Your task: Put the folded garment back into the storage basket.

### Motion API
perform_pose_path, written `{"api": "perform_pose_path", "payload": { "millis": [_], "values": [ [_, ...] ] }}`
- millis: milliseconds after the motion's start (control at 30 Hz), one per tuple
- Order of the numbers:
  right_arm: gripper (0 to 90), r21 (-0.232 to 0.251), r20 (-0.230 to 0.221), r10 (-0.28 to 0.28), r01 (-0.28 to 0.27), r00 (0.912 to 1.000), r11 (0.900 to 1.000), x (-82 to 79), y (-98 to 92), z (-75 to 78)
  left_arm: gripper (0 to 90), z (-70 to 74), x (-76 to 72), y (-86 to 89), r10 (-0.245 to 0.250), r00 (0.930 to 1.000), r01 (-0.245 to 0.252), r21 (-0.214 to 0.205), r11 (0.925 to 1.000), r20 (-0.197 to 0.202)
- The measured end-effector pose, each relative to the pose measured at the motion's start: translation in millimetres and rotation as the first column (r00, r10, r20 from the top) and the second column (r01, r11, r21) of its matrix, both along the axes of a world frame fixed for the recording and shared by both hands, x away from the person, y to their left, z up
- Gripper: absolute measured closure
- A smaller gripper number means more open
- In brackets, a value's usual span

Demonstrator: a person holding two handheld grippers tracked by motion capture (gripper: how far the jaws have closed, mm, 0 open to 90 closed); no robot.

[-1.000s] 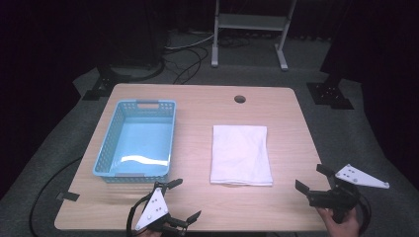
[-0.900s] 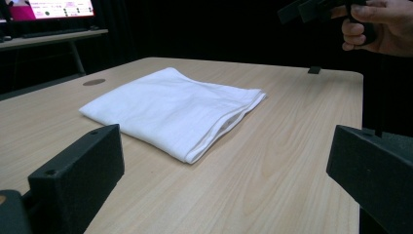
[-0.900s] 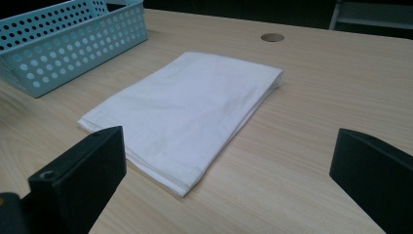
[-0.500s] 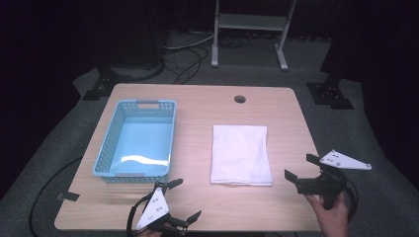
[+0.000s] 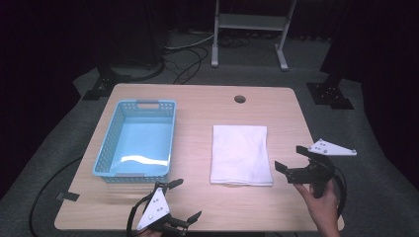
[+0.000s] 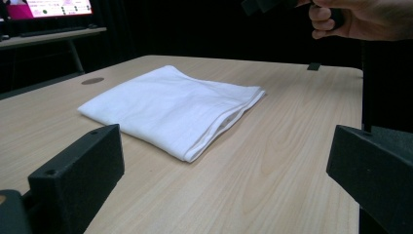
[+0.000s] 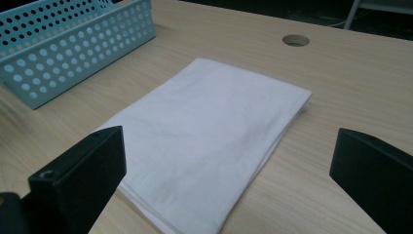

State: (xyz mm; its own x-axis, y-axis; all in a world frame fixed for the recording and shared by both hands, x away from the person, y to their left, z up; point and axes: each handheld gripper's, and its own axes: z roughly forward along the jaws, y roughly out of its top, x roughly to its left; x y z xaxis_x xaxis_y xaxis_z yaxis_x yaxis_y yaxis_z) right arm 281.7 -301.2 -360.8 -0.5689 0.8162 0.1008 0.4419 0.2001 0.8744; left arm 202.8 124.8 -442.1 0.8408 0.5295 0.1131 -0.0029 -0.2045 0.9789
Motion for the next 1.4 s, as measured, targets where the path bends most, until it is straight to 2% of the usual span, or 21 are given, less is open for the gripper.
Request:
{"api": "perform_pose_path", "payload": {
  "millis": [367,667,800,933,1067,1167,1400],
  "values": [
    [0.0,0.005,-0.033,0.022,-0.022,0.9992,0.9997,20.3,17.6,4.3,0.0,-0.1,-0.2,0.1,0.001,1.0,-0.001,-0.002,1.0,0.002],
    [0.0,-0.011,-0.074,0.046,-0.047,0.9962,0.9989,38.3,33.6,6.4,0.0,0.2,0.8,-0.6,-0.001,1.0,0.001,0.005,1.0,-0.006],
    [0.0,-0.014,-0.073,0.055,-0.056,0.9958,0.9983,44.9,40.0,8.5,0.0,0.2,0.9,-0.2,-0.006,1.0,0.006,0.001,1.0,-0.008],
    [0.0,-0.017,-0.099,0.062,-0.064,0.9932,0.9978,53.5,47.1,9.8,0.0,0.1,0.8,-0.1,-0.006,1.0,0.006,0.002,1.0,-0.007],
    [0.0,-0.014,-0.1,0.075,-0.076,0.9922,0.997,61.0,54.9,11.1,0.0,0.0,0.6,0.3,-0.007,1.0,0.007,-0.003,1.0,-0.003],
    [0.0,-0.021,-0.124,0.081,-0.084,0.989,0.9962,67.5,60.3,11.7,0.0,0.0,0.3,0.4,-0.006,1.0,0.006,-0.005,1.0,-0.001],
    [0.0,-0.013,-0.145,0.101,-0.104,0.9842,0.9945,80.2,72.2,14.3,0.0,-0.1,0.1,0.6,-0.005,1.0,0.005,-0.004,1.0,0.001]
  ]
}}
